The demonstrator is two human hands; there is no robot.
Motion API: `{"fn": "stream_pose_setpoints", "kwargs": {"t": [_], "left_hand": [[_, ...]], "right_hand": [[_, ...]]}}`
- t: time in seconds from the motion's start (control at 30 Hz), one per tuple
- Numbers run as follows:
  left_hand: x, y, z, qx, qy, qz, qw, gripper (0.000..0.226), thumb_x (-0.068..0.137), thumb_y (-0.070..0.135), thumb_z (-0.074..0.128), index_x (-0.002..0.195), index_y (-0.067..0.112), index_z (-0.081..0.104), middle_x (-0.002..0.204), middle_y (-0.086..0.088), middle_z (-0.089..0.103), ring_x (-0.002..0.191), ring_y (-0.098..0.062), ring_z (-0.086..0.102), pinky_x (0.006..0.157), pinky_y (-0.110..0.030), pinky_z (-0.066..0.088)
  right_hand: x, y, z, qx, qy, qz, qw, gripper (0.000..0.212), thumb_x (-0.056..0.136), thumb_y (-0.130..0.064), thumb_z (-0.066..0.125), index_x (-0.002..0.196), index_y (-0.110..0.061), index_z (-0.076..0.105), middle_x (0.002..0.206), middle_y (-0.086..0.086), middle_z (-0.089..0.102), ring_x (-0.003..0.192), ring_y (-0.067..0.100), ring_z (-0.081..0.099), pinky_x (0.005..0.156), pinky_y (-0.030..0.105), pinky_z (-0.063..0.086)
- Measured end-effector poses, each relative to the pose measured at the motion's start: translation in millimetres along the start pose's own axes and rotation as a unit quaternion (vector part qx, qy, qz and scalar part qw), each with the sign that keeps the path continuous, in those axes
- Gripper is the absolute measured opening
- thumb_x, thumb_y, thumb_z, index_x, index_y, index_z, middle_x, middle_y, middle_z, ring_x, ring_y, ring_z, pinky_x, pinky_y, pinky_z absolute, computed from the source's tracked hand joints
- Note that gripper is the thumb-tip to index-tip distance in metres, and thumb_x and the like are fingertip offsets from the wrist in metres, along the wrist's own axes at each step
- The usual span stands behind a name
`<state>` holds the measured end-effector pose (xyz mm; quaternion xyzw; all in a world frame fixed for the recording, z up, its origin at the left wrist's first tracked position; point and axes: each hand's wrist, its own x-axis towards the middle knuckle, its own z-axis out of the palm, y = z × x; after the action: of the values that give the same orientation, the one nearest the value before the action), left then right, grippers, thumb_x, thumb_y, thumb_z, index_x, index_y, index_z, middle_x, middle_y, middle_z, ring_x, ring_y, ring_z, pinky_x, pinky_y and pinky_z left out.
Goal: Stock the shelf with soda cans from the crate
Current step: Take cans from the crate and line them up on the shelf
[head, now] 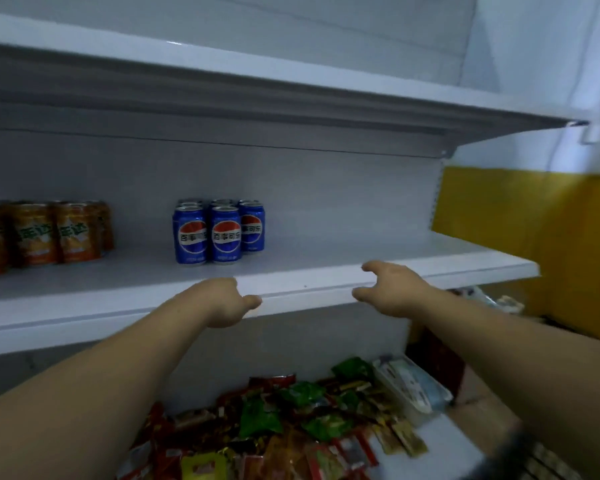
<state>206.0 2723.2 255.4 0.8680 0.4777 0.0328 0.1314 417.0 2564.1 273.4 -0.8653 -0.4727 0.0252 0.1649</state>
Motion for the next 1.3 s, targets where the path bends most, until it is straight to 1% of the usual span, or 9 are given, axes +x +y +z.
{"fn": "stream_pose_setpoints", "kwargs": {"t": [0.17, 0.27, 0.4, 0.67, 0.77, 0.83, 0.9, 1.07, 1.3], "left_hand": [[-72.8, 123.0, 36.8, -0.05, -0.065, 0.222, 0.972, 0.07, 0.091, 0.052, 0.05, 0.149, 0.021, 0.026, 0.155, -0.003, 0.027, 0.139, -0.023, 0.031, 0.109, -0.031, 0.028], [-113.7, 191.0, 76.3, -0.032, -0.111, 0.323, 0.939, 0.071, 0.091, 0.05, 0.053, 0.15, 0.022, 0.024, 0.156, 0.0, 0.024, 0.141, -0.019, 0.028, 0.11, -0.028, 0.025], [-151.0, 267.0, 137.1, -0.018, -0.179, 0.381, 0.907, 0.071, 0.089, 0.048, 0.057, 0.149, 0.024, 0.027, 0.154, 0.0, 0.031, 0.137, -0.019, 0.035, 0.107, -0.03, 0.03], [-173.0, 380.1, 269.6, 0.034, -0.3, 0.419, 0.856, 0.069, 0.087, 0.046, 0.06, 0.146, 0.023, 0.033, 0.148, 0.0, 0.04, 0.131, -0.019, 0.042, 0.101, -0.025, 0.035], [-168.1, 407.3, 321.2, 0.032, -0.355, 0.426, 0.831, 0.052, 0.088, 0.041, 0.061, 0.135, 0.027, 0.046, 0.137, 0.005, 0.05, 0.121, -0.015, 0.049, 0.092, -0.022, 0.036], [-160.4, 421.6, 354.4, 0.039, -0.378, 0.422, 0.823, 0.054, 0.089, 0.041, 0.06, 0.138, 0.028, 0.043, 0.14, 0.005, 0.046, 0.125, -0.015, 0.045, 0.097, -0.023, 0.034], [-144.9, 435.5, 391.3, 0.059, -0.4, 0.412, 0.817, 0.057, 0.088, 0.044, 0.059, 0.14, 0.028, 0.04, 0.143, 0.003, 0.043, 0.128, -0.017, 0.043, 0.104, -0.028, 0.035], [-101.4, 467.6, 479.6, 0.073, -0.444, 0.377, 0.81, 0.053, 0.089, 0.042, 0.059, 0.138, 0.033, 0.042, 0.135, 0.003, 0.05, 0.116, -0.015, 0.049, 0.094, -0.026, 0.042], [-69.0, 506.2, 609.0, 0.117, -0.505, 0.364, 0.774, 0.072, 0.087, 0.048, 0.059, 0.148, 0.026, 0.029, 0.152, -0.001, 0.033, 0.134, -0.022, 0.037, 0.107, -0.031, 0.035]], "right_hand": [[-86.5, 92.4, -39.1, -0.014, 0.021, 0.11, 0.994, 0.067, 0.091, -0.048, 0.058, 0.147, -0.018, 0.034, 0.141, 0.009, 0.049, 0.119, 0.028, 0.053, 0.083, 0.029, 0.043], [-134.1, 153.5, -49.4, -0.032, 0.023, 0.173, 0.984, 0.069, 0.089, -0.052, 0.058, 0.146, -0.02, 0.036, 0.149, 0.008, 0.041, 0.132, 0.032, 0.041, 0.102, 0.037, 0.04], [-192.6, 231.7, -50.7, -0.021, 0.015, 0.258, 0.966, 0.068, 0.089, -0.048, 0.06, 0.146, -0.018, 0.038, 0.148, 0.006, 0.043, 0.131, 0.026, 0.044, 0.102, 0.035, 0.04], [-284.1, 385.2, -1.8, 0.05, -0.032, 0.425, 0.903, 0.072, 0.087, -0.048, 0.061, 0.148, -0.021, 0.034, 0.146, 0.004, 0.044, 0.128, 0.025, 0.046, 0.103, 0.034, 0.041], [-300.5, 438.1, 33.1, 0.077, -0.044, 0.466, 0.88, 0.068, 0.089, -0.045, 0.061, 0.146, -0.019, 0.037, 0.138, 0.007, 0.052, 0.121, 0.024, 0.053, 0.099, 0.033, 0.045], [-302.8, 470.8, 59.1, 0.09, -0.066, 0.479, 0.87, 0.066, 0.09, -0.046, 0.06, 0.145, -0.017, 0.038, 0.132, 0.007, 0.056, 0.116, 0.023, 0.056, 0.097, 0.034, 0.048], [-299.9, 500.4, 85.4, 0.108, -0.094, 0.496, 0.856, 0.07, 0.093, -0.044, 0.056, 0.15, -0.014, 0.028, 0.145, 0.009, 0.046, 0.126, 0.025, 0.049, 0.099, 0.032, 0.043], [-281.8, 568.4, 164.2, 0.138, -0.146, 0.504, 0.84, 0.073, 0.095, -0.044, 0.054, 0.152, -0.014, 0.021, 0.152, 0.009, 0.035, 0.129, 0.027, 0.045, 0.1, 0.033, 0.042], [-258.7, 644.5, 277.3, 0.174, -0.214, 0.548, 0.789, 0.061, 0.092, -0.035, 0.059, 0.144, -0.015, 0.035, 0.131, 0.011, 0.052, 0.114, 0.023, 0.054, 0.098, 0.036, 0.045]]}}
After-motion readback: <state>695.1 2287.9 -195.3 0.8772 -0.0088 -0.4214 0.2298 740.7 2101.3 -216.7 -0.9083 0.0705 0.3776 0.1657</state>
